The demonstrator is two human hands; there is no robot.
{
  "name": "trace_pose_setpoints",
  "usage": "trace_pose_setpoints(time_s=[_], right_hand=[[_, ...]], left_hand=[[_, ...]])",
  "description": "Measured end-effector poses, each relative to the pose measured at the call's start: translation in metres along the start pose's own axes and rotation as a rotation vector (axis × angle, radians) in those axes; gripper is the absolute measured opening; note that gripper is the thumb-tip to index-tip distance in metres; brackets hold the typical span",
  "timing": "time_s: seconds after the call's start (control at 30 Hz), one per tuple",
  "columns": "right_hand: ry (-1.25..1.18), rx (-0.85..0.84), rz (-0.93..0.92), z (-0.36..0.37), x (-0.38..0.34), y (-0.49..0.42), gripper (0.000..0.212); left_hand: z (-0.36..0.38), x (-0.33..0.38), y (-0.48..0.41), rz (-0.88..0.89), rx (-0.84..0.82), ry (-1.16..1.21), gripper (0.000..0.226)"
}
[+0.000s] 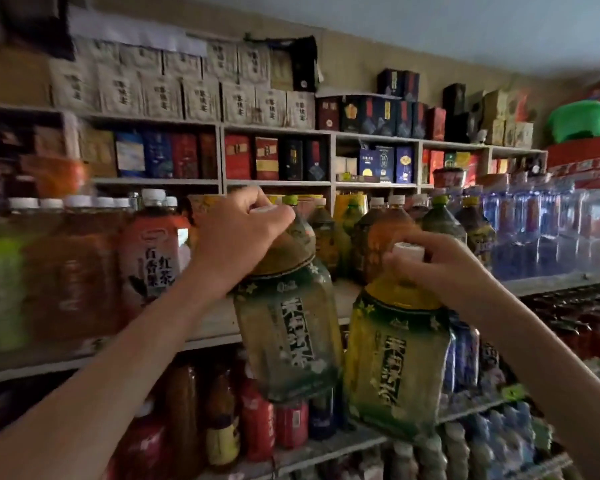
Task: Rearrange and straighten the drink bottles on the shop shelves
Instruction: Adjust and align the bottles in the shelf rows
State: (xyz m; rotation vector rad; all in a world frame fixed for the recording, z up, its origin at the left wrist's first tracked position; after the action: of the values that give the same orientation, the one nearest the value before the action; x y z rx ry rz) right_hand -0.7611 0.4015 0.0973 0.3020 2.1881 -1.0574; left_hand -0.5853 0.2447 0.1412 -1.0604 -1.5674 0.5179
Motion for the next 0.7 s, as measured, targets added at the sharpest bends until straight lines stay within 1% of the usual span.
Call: trace_pose_setpoints(time_s=[0.1,0.2,0.27,0.3,0.37,0.43,0.5,0.6,0.7], right_hand=[[-0.09,0.037,0.015,0.0,-0.009,-0.022,0.008],[-0.164,0.077,0.039,0.007,-0.014,-0.036,0.012],[-0.159,0.12,0.035,0.012,-0.017,-0.044,0.011],[-0.143,0.142,0.025,0.014,-0.02,-0.048,0.013],[-0.113,0.185,0.012,0.019,-0.024,-0.057,0.017],[-0.107,0.231,0.018,0.021,-0.024,-0.065,0.018],[-0.097,0.274,0.024,0.02,-0.023,-0.076,0.018],[-0.085,0.309,0.04,0.019,-0.021,-0.09,0.018],[-0.051,0.334,0.027,0.019,-0.019,-0.1,0.019]], left_hand=[[-0.027,0.008,-0.025,0.058,0.116,-0.099,0.028],[-0.035,0.013,-0.044,0.125,0.178,-0.212,0.026],[-0.038,0.012,-0.054,0.157,0.216,-0.318,0.023],[-0.038,0.01,-0.058,0.173,0.226,-0.364,0.023],[-0.036,0.003,-0.065,0.208,0.216,-0.422,0.023],[-0.028,-0.008,-0.072,0.228,0.17,-0.475,0.024],[-0.023,-0.024,-0.08,0.209,0.132,-0.518,0.023],[-0.021,-0.041,-0.093,0.161,0.119,-0.585,0.023],[-0.013,-0.048,-0.1,0.18,0.059,-0.67,0.025]])
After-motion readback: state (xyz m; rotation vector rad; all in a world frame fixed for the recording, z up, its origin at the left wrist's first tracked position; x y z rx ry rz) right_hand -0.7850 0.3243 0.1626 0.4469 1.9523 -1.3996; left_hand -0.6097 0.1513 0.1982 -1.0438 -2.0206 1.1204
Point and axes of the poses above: each hand's wrist, its own y-axis away from the middle knuckle, its own z-axis out of the palm, x = y × z, the point moved 9 cm from there along -y, towards the middle knuckle, and after that the axes turned 2 degrees about z, right-handed, at the moved point
